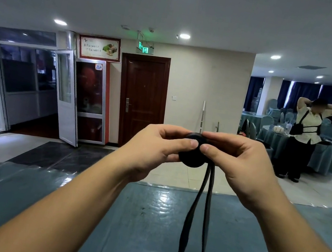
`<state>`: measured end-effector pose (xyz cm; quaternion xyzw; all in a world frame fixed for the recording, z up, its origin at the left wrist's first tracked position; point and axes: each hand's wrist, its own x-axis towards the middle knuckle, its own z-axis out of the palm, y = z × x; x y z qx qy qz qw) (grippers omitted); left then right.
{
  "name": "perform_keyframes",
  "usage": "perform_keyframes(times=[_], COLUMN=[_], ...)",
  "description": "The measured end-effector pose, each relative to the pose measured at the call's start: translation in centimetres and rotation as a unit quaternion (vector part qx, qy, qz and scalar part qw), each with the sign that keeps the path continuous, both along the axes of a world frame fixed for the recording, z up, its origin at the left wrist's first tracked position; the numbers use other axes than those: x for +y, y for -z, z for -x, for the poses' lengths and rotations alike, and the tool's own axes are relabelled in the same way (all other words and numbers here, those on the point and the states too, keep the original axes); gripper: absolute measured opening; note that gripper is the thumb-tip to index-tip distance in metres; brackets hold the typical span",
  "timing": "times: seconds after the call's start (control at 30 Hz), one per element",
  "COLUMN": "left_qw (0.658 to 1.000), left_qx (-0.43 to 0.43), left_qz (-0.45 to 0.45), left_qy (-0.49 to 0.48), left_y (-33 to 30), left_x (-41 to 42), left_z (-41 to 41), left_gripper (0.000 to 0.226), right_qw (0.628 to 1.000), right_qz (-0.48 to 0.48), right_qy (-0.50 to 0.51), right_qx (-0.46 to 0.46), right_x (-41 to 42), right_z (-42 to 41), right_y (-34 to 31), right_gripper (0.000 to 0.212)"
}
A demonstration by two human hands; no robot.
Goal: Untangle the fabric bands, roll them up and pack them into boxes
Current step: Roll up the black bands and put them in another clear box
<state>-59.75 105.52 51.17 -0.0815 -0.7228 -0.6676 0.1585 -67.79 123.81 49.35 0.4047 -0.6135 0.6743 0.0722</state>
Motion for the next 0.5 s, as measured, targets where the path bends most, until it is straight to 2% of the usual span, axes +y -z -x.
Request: perform_keyframes(times=[0.17, 0.37, 0.5], left_qw=[0.996, 1.000, 0.998], left_qx=[0.002, -0.025, -0.006], left_qz=[-0.084, -0.005, -0.059], left_qy=[0.002, 0.001, 0.000], left_y=[0.8, -0.1, 0.1], left_x=[0.6, -0.1, 0.2], left_z=[0.5, 0.1, 0.2], left_gripper=[0.023, 0.022, 0.023], right_qw=[0.997, 1.000, 0.998], right_qz=[0.064, -0.023, 0.048], right_qy=[0.002, -0.019, -0.011], right_qx=[-0.033, -0.008, -0.032], right_x=[-0.5, -0.1, -0.8], right_z=[0.1, 0.3, 0.3], right_y=[0.8, 0.0, 0.4], right_gripper=[0.029, 0.028, 0.029])
